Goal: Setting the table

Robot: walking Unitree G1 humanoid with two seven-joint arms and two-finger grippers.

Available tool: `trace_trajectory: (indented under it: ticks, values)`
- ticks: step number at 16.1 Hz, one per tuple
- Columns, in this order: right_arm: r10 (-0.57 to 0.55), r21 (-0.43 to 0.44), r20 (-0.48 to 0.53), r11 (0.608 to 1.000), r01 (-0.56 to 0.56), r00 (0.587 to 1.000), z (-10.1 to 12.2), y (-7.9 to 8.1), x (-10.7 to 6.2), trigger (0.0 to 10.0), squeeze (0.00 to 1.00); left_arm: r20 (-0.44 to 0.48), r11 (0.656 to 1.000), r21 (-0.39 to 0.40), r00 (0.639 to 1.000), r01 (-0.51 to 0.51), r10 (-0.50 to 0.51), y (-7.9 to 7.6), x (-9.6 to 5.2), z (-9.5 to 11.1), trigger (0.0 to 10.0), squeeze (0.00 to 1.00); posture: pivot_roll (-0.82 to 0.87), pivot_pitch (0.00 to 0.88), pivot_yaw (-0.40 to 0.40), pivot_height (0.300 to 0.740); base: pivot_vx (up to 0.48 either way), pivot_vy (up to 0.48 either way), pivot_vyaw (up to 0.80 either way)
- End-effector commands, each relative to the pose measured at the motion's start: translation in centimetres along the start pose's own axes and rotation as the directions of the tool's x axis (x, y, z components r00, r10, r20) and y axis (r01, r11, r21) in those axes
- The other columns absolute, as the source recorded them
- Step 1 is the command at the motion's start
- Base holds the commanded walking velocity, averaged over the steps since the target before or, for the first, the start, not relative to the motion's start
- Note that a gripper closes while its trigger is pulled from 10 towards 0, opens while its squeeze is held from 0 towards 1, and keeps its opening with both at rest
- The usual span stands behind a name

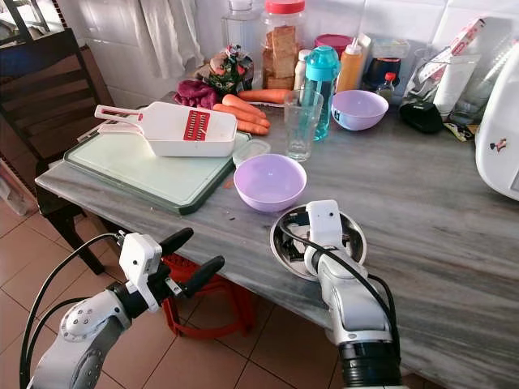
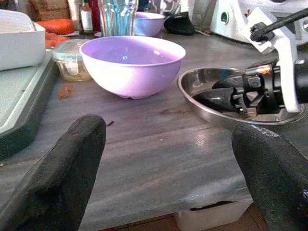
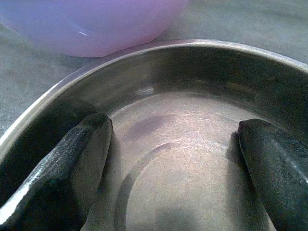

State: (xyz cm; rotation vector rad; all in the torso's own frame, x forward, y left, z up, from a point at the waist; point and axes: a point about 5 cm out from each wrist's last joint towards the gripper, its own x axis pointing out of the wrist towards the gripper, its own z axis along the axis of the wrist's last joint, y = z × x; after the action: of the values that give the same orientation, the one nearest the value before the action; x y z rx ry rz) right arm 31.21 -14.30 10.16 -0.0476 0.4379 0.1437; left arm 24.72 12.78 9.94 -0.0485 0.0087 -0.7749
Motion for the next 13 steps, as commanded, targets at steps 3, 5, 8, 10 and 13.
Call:
trace_trajectory:
  ticks: [3,5,8,10,13]
  values:
    - [0.019,0.02,0.018,1.0,-0.019,1.0,0.6,0.4,0.5,10.0,0.02,-0.013,1.0,0.021,1.0,0.0,0.0,0.1,0.0,0.0,10.0,0.0,0.0,0.011,0.023,0.74,0.0,0.0,0.0]
    - [0.027,0.034,0.021,0.999,-0.028,0.999,0.6,0.5,0.6,10.0,0.02,-0.014,1.0,0.025,1.0,-0.001,0.001,0.2,0.0,0.1,10.0,0.0,0.0,0.011,0.023,0.74,0.0,0.0,0.0]
    - [0.025,0.04,0.029,0.999,-0.026,0.999,0.7,0.5,0.5,10.0,0.02,-0.015,1.0,0.027,1.0,0.0,0.0,0.2,-0.1,0.1,10.0,0.0,0.01,0.013,0.025,0.74,0.0,0.0,0.0]
    - [0.013,0.009,0.094,1.0,-0.013,0.996,1.4,-0.3,-0.5,10.0,0.02,-0.016,1.0,0.03,1.0,0.0,0.001,0.3,-0.1,0.2,10.0,0.0,0.01,0.008,0.024,0.74,0.0,0.0,0.0]
    - [-0.02,0.018,0.172,1.0,0.017,0.985,2.4,-1.5,-1.8,10.0,0.02,-0.016,1.0,0.029,1.0,-0.001,0.001,0.4,-0.1,0.2,10.0,0.0,0.0,0.003,0.024,0.74,0.0,0.0,0.0]
